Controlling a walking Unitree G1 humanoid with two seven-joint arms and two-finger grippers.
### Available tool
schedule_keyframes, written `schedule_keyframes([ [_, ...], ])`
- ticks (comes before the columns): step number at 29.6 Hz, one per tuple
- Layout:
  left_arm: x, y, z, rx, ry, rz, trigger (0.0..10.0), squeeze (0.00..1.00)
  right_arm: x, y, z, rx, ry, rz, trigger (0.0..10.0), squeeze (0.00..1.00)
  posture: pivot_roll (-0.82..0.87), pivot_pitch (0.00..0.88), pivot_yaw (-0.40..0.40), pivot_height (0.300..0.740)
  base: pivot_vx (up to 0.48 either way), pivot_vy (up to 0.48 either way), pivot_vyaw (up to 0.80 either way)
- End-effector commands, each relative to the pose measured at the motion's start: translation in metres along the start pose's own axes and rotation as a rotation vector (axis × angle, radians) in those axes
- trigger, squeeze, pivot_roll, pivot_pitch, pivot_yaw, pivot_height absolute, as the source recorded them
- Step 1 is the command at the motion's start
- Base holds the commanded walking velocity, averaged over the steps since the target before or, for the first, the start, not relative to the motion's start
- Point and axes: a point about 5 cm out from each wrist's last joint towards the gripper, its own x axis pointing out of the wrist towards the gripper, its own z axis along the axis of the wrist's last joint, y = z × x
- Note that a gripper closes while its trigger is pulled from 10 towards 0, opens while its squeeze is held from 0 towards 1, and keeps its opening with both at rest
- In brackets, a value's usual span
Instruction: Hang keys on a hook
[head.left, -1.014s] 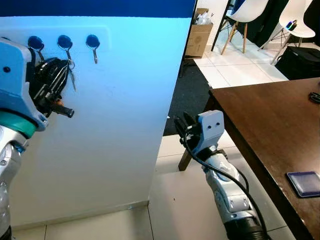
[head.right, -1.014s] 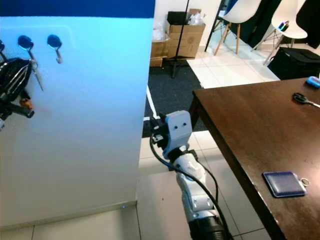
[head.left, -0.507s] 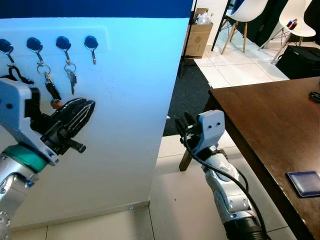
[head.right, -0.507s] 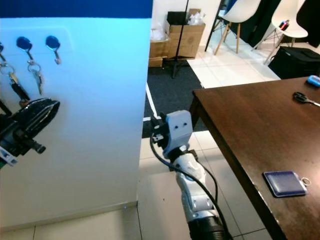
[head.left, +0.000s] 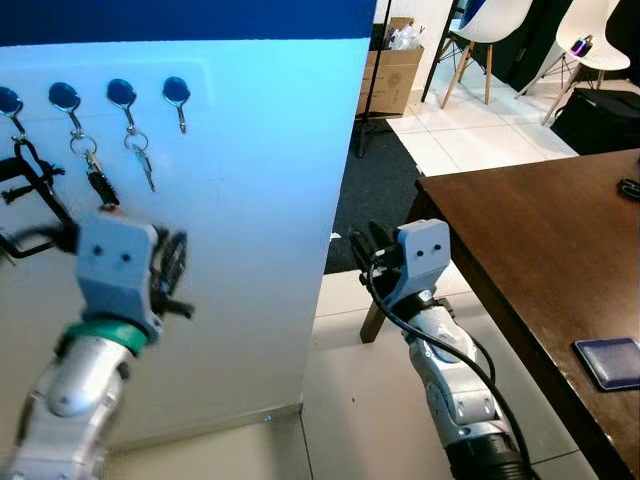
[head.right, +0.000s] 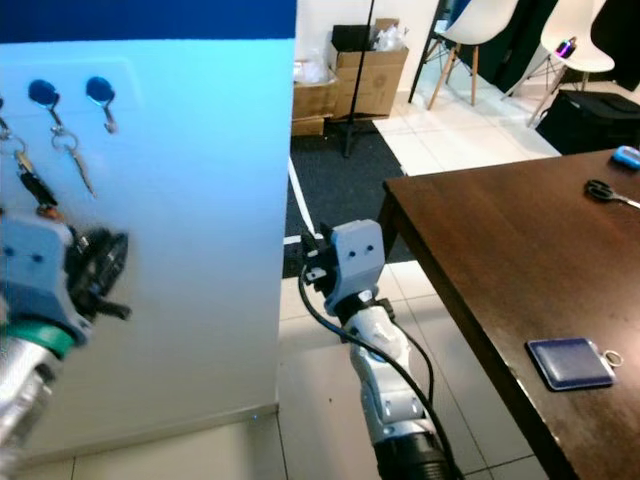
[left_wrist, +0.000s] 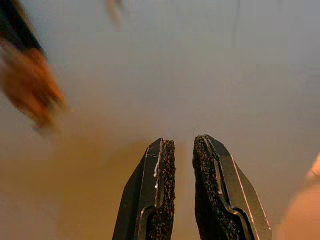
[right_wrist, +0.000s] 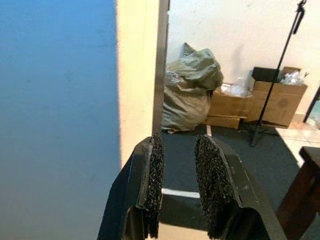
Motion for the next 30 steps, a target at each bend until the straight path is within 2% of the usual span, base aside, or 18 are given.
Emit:
schedule_keyframes([
  [1,0.001,0.000,-0.004,0.019,-0.002,0.024,10.0,0.00,-0.002,-0.001,0.002,-0.008,-0.016,-0.015,10.0,0.00,-0.02,0.042,0.069,0.740,0.000,0.000,0.00],
  [5,0.014,-0.001,0.005,0.117,-0.087,0.073,10.0,0.00,-0.004,0.010,0.013,0.020,-0.068,-0.023,10.0,0.00,-0.02,0.039,0.066,0.740,0.000,0.000,0.00],
  [7,0.019,0.002,0.009,0.133,-0.117,0.090,10.0,0.00,-0.004,0.013,0.015,0.031,-0.081,-0.033,10.0,0.00,-0.02,0.039,0.067,0.740,0.000,0.000,0.00],
  [19,0.026,0.003,0.015,0.130,-0.163,0.120,10.0,0.00,-0.005,0.010,0.013,0.023,-0.077,-0.070,10.0,0.00,-0.02,0.038,0.073,0.740,0.000,0.000,0.00],
  [30,0.026,0.006,0.017,0.122,-0.182,0.143,10.0,0.00,-0.004,0.007,0.009,0.016,-0.054,-0.083,10.0,0.00,-0.01,0.040,0.073,0.740,-0.332,0.000,0.00],
])
